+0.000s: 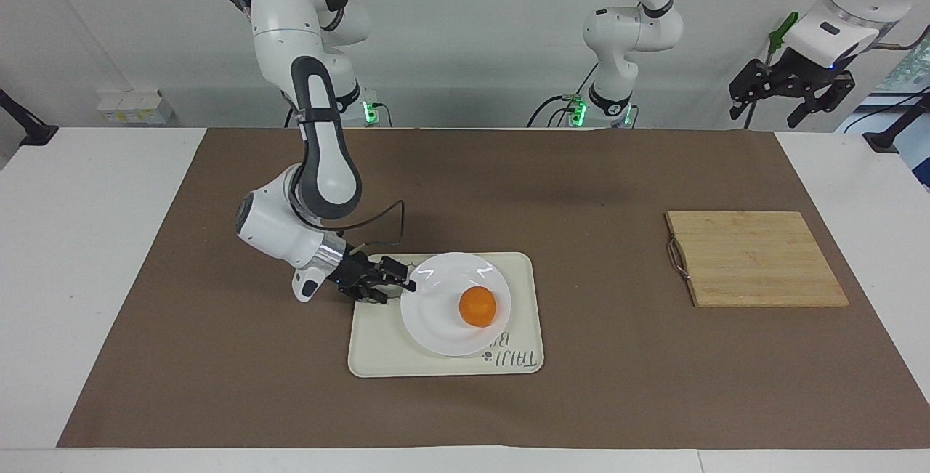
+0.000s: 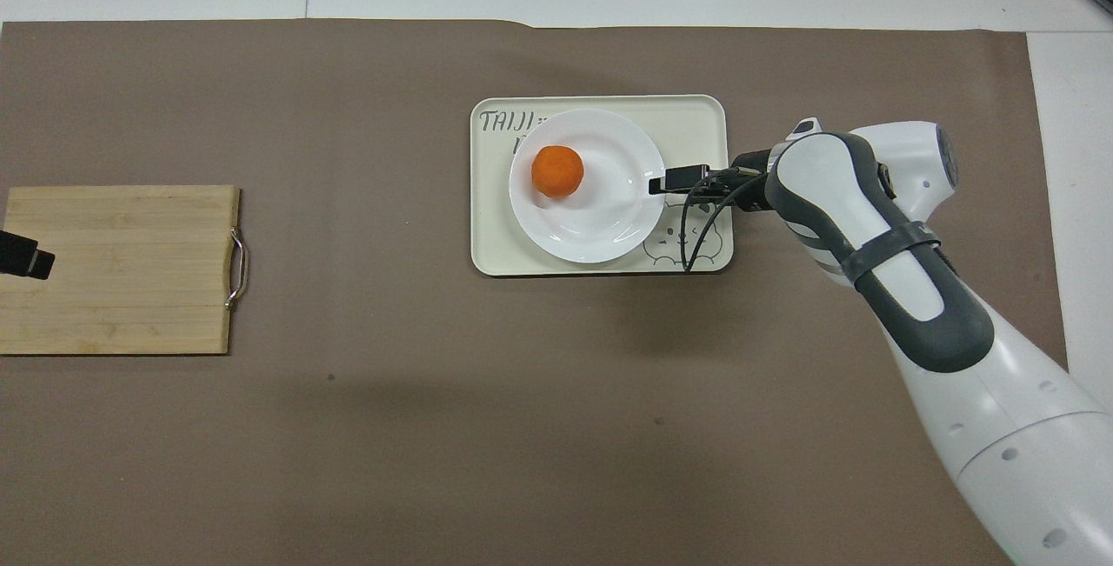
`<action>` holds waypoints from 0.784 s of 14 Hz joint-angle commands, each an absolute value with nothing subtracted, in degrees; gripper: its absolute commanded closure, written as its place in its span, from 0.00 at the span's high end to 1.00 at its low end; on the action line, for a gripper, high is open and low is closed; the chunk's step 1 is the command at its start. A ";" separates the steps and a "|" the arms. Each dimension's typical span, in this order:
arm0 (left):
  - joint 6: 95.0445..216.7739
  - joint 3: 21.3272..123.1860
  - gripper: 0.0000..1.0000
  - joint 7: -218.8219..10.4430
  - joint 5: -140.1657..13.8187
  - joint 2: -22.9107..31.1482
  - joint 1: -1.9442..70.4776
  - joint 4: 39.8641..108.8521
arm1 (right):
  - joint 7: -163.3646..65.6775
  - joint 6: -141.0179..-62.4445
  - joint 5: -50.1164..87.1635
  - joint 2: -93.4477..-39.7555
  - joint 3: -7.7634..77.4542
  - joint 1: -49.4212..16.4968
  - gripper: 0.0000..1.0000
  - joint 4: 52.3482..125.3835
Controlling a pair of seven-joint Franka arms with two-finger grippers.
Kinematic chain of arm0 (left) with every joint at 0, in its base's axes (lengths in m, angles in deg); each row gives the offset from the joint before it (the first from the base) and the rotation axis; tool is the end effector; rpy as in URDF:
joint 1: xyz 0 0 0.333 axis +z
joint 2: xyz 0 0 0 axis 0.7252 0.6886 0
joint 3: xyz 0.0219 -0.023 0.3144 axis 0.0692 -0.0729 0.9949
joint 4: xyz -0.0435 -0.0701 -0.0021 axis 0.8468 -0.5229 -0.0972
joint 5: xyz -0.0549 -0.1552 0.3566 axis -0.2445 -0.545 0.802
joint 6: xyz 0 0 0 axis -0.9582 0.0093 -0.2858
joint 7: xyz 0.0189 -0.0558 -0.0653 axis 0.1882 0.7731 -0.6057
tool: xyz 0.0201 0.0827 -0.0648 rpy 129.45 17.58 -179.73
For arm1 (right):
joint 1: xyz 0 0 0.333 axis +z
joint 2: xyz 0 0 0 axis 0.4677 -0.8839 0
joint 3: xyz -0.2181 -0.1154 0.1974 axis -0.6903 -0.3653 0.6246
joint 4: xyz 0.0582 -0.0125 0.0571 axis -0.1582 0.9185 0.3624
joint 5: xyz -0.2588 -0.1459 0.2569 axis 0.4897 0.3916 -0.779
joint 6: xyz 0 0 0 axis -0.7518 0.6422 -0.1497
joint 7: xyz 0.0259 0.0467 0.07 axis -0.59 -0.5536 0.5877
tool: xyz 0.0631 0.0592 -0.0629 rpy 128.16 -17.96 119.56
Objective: Place orange and plate with both arms
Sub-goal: 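Open the right gripper and lift it off the plate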
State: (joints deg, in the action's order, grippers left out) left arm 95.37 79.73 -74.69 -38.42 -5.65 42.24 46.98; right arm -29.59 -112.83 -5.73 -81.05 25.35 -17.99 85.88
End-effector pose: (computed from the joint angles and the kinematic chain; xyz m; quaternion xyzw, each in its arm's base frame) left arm 0.5318 0.0008 0.6713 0.9919 -0.1212 -0.0357 0.0084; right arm 0.6579 0.1145 0.2813 -0.9375 0.0082 -0.0475 0.3447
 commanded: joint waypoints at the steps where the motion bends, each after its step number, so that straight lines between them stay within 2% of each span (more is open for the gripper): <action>1: 95.13 79.85 1.00 -75.03 -38.74 -6.56 41.83 47.51 | -29.51 -112.98 -2.40 -79.65 24.92 -18.31 1.00 86.10; 3: 96.18 79.77 1.00 -75.91 -38.83 -6.38 41.91 47.51 | -31.60 -113.07 1.36 -78.60 24.66 -17.96 1.00 86.01; 8: 96.28 79.77 1.00 -80.22 -38.83 -7.00 41.47 48.65 | -49.87 -115.09 26.39 -75.52 25.27 -16.99 1.00 83.99; 11: 96.01 79.68 1.00 -79.87 -38.83 -8.40 41.39 50.59 | -57.87 -113.60 34.42 -73.24 25.01 -16.99 1.00 84.34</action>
State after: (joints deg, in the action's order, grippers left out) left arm 95.51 79.38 -78.91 -38.44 -5.83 42.17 47.55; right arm -53.26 -114.21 30.53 -74.90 24.99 -16.73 83.63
